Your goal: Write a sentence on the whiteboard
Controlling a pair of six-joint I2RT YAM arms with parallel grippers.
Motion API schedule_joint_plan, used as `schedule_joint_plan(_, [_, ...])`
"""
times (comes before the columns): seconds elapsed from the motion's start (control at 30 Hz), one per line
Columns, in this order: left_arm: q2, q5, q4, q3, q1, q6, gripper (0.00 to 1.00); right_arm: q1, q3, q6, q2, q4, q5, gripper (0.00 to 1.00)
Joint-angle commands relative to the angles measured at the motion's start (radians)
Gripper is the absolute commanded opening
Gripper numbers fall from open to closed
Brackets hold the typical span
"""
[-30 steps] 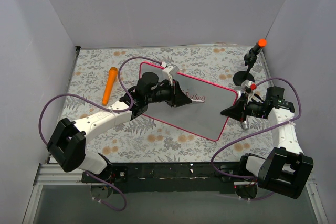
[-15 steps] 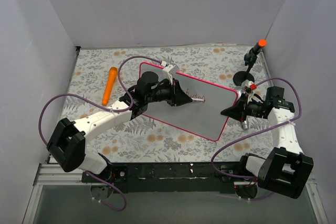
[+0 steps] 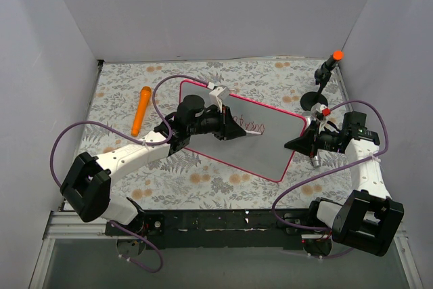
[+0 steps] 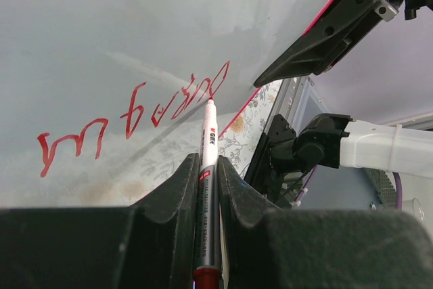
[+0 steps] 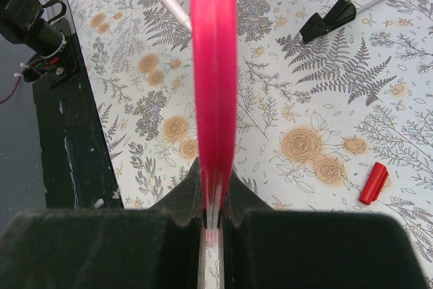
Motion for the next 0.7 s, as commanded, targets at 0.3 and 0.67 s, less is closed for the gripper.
schedule_joint_plan(0.3, [-0.013, -0.04, -0.08, -0.045, 0.006, 0.031, 0.0, 0.007, 0.003, -0.061, -0.008, 0.038, 0.091, 0.01])
schedule_joint_plan(0.67, [-0.07, -0.106, -0.092, -0.01, 0.011, 0.047, 0.0, 0.007, 0.003, -0.061, -0.01, 0.039, 0.091, 0.01])
